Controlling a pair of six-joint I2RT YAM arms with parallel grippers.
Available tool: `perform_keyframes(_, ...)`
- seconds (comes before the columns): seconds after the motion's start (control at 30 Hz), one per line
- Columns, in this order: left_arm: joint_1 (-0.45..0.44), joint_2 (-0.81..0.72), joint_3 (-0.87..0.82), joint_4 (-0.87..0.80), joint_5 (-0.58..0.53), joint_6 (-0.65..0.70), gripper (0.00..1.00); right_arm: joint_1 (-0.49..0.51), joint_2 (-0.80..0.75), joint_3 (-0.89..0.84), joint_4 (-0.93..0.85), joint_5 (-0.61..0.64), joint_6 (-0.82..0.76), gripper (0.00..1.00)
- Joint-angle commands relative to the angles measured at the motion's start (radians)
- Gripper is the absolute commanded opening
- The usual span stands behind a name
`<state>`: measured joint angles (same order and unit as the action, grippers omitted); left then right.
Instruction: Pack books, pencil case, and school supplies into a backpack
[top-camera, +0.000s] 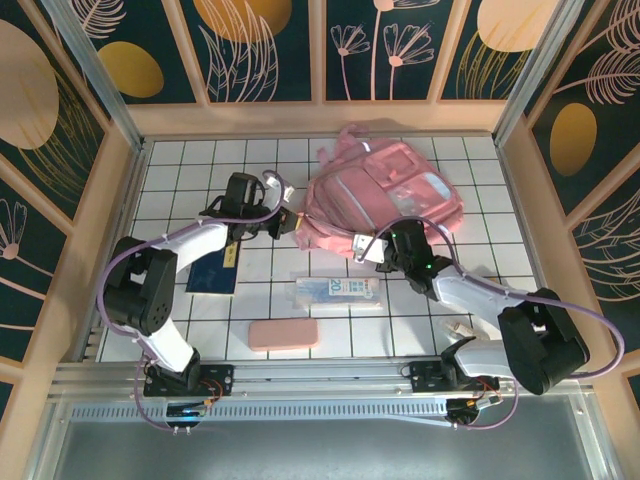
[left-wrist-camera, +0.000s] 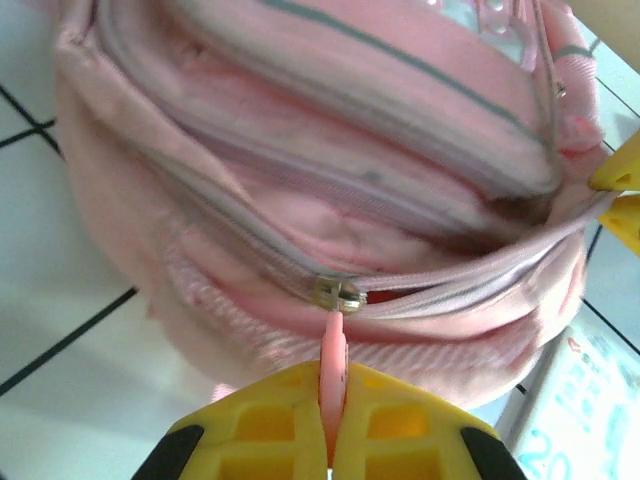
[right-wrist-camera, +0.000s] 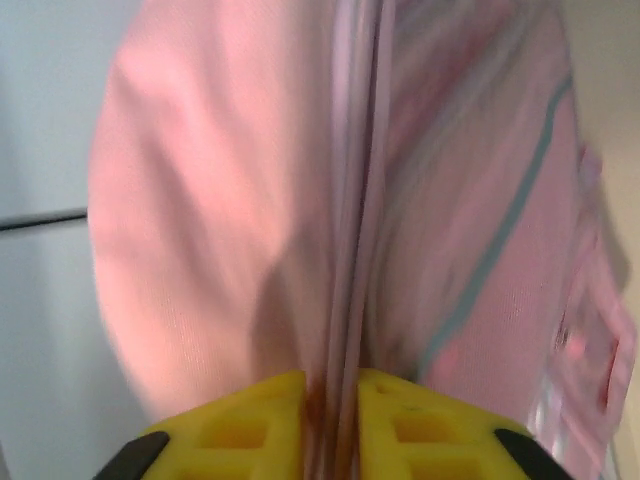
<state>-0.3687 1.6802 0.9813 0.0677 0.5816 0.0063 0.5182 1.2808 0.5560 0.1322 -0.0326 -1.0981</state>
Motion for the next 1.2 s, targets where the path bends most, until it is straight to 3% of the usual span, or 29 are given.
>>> perform_keyframes(0.0,0.007,-0.082,-0.053,0.066,-0.023,-0.029,0.0,-0.003,-0.034,0.113,-0.214,-0.212,0.106,0.31)
perform_keyframes(0.07,-0.016,-0.105,-0.075,0.066,-0.008,-0.037,0.0,0.01,-0.04,0.201,-0.298,-0.367,0.184,0.36)
perform_keyframes(0.13,-0.041,-0.111,-0.078,0.05,-0.005,-0.045,0.0,0.042,-0.017,0.268,-0.316,-0.422,0.24,0.42)
perform_keyframes(0.23,-0.067,-0.107,-0.09,0.074,0.009,-0.074,0.0,0.079,0.066,0.342,-0.233,-0.382,0.357,0.42)
perform_keyframes(0.33,-0.083,-0.108,-0.1,0.147,0.057,-0.143,0.0,0.076,0.173,0.398,-0.152,-0.448,0.458,0.43)
perform_keyframes(0.47,-0.091,-0.109,-0.078,0.191,0.117,-0.213,0.0,0.077,0.317,0.484,-0.194,-0.559,0.441,0.46)
perform_keyframes(0.6,-0.092,-0.135,-0.09,0.224,0.145,-0.229,0.0,0.071,0.4,0.517,-0.191,-0.55,0.448,0.46)
perform_keyframes(0.7,-0.091,-0.141,-0.083,0.166,0.142,-0.183,0.0,0.063,0.43,0.523,-0.227,-0.534,0.424,0.37)
perform_keyframes(0.8,-0.086,-0.145,-0.069,0.105,0.095,-0.151,0.0,0.061,0.402,0.505,-0.256,-0.521,0.384,0.05)
perform_keyframes(0.83,-0.075,-0.146,-0.067,0.099,0.079,-0.151,0.0,0.06,0.385,0.492,-0.26,-0.509,0.37,0.0)
perform_keyframes(1.17,0.075,-0.094,-0.03,0.12,-0.026,-0.141,0.0,0.053,0.199,0.399,-0.465,-0.259,0.092,0.0)
